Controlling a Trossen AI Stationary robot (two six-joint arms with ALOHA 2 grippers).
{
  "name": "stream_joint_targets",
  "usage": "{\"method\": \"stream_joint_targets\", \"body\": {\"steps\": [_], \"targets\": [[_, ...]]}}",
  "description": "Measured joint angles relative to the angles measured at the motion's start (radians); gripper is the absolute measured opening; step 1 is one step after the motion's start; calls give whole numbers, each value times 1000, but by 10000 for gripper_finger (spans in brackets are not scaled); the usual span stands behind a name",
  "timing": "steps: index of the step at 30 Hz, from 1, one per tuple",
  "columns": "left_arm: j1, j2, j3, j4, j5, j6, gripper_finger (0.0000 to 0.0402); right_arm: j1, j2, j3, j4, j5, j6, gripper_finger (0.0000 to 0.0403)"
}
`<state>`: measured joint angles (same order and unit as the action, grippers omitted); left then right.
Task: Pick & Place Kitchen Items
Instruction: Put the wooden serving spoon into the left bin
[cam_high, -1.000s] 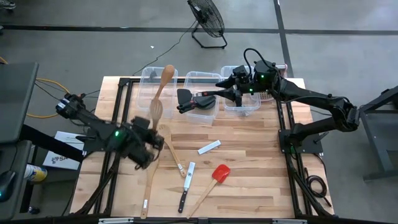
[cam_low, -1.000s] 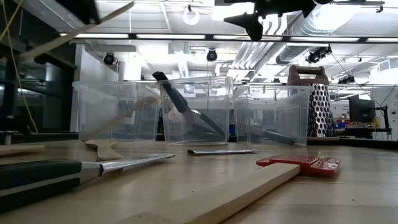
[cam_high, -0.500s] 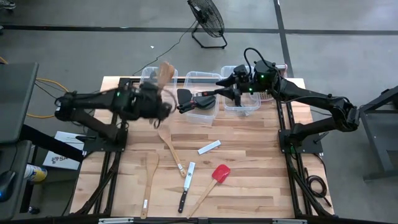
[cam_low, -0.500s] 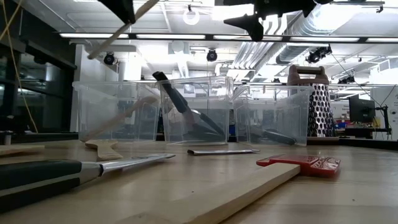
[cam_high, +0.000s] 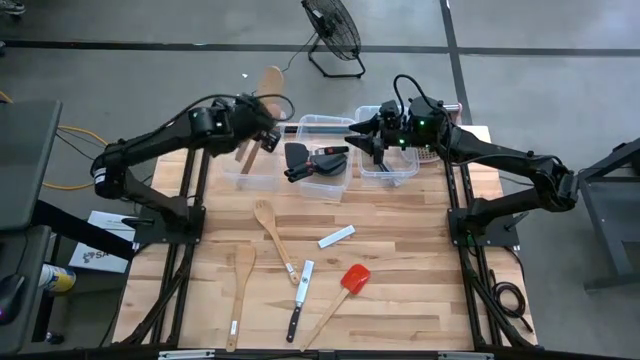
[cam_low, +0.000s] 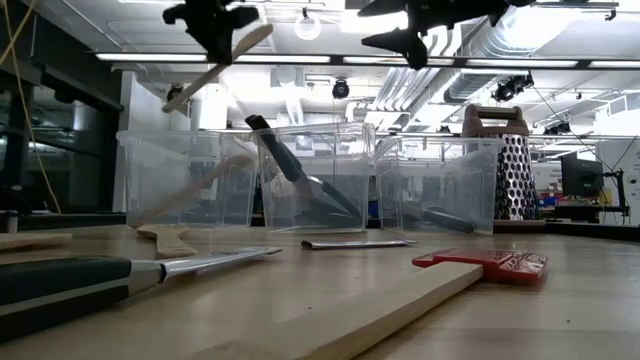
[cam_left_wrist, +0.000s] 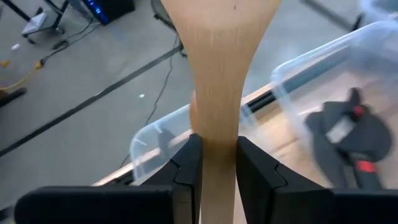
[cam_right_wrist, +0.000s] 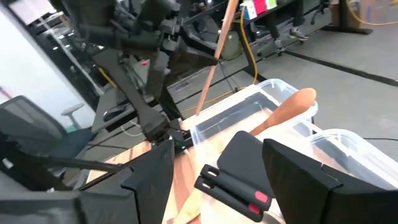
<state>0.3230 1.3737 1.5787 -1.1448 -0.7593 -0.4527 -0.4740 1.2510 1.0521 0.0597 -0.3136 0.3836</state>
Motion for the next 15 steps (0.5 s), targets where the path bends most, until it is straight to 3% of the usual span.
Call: {"method": "stream_joint_targets", "body": {"steps": [6,15], "targets": [[89,34,-46,44,44,56,65,0,0,0,-1,38,12,235],[190,36,-259,247,127,57,65,0,0,0,-1,53,16,235]]}}
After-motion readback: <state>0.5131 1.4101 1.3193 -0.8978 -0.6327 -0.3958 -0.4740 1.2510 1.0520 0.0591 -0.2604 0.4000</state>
